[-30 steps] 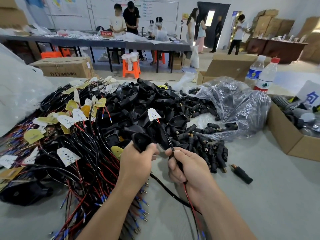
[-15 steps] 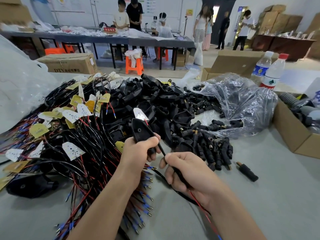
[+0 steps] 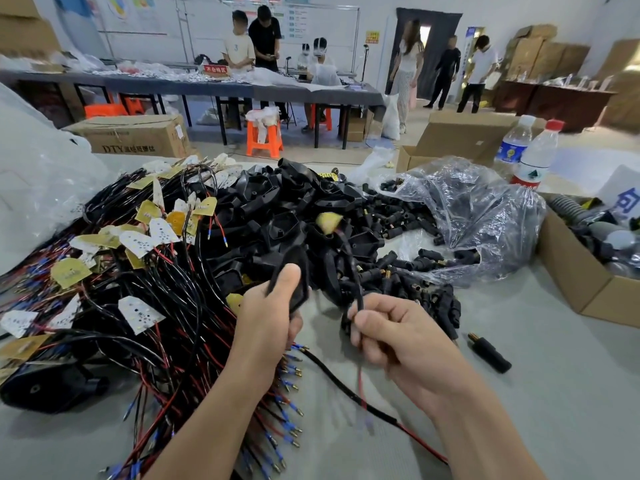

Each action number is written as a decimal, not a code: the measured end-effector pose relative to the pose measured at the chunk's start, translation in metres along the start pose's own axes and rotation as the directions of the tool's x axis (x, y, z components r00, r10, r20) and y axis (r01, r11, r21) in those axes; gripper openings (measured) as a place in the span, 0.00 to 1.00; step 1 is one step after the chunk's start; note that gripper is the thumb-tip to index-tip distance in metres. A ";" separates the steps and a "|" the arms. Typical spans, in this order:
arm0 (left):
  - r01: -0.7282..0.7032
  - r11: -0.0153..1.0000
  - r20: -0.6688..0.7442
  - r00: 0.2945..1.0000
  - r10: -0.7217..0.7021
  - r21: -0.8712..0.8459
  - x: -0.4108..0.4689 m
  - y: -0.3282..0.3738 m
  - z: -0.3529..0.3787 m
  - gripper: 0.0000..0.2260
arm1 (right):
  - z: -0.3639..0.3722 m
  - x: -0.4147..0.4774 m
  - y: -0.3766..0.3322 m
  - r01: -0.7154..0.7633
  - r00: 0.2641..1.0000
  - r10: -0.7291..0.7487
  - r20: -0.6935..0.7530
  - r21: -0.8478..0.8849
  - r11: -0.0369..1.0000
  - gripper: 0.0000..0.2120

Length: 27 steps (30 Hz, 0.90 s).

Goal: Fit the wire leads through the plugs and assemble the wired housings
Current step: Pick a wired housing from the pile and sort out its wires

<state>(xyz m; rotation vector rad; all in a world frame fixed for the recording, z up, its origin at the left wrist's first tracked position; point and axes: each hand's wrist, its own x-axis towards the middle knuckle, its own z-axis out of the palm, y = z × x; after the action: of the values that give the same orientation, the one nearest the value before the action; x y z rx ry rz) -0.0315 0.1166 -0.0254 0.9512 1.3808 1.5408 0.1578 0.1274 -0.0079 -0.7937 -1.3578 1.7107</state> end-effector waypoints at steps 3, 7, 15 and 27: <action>-0.106 0.978 0.086 0.992 0.092 0.179 -0.006 -0.002 0.006 0.24 | 0.006 0.004 0.003 0.061 0.994 -0.062 -0.090 -0.014 0.998 0.09; -0.190 0.916 0.196 0.972 0.126 0.354 -0.015 -0.008 0.012 0.23 | 0.013 0.011 0.004 0.161 0.938 -0.154 -0.310 -0.001 0.987 0.09; -0.188 0.895 0.200 0.973 0.115 0.404 -0.010 -0.014 0.012 0.17 | 0.006 0.012 -0.001 0.227 0.854 -0.132 -0.503 0.131 0.965 0.06; -0.132 0.954 0.183 0.980 0.083 0.271 -0.014 -0.012 0.015 0.16 | 0.012 0.013 0.007 0.158 0.880 -0.132 -0.456 0.019 0.987 0.06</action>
<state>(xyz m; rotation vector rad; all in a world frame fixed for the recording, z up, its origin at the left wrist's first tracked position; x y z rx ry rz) -0.0111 0.1100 -0.0355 1.3212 1.4697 1.3259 0.1393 0.1323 -0.0123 -0.9626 -1.0132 1.3311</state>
